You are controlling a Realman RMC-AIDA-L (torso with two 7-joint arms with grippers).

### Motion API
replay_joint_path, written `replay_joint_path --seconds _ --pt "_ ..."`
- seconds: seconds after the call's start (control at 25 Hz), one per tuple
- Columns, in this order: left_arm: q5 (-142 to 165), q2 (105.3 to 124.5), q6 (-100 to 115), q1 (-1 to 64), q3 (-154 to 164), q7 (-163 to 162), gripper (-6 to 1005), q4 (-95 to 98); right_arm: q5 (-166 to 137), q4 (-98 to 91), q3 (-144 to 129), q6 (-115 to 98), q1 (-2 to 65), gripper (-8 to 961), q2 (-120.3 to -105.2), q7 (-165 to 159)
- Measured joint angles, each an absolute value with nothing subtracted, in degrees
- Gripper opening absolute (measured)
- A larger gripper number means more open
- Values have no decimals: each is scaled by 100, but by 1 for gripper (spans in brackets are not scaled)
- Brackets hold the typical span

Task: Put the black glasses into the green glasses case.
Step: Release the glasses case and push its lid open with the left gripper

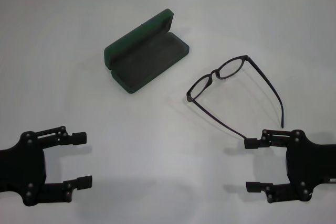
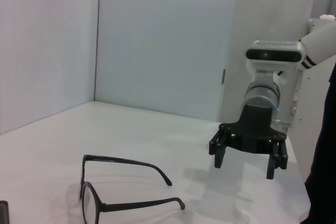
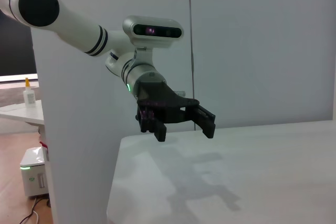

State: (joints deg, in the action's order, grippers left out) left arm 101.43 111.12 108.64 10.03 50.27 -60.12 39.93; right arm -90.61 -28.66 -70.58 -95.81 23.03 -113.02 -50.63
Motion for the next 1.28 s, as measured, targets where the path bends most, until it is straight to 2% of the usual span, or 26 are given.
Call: replay_joint_path --seconds 1.04,1.28 --pt "10129 11137 10852 1046 5027 -6203 806 3990 -9061 -2865 -7057 -9585 2303 752 -11321 -5062" --pt "10085 11216 10845 1244 4571 -7273 805 3990 -9061 -2881 -7057 -9596 2303 752 -11321 -5142"
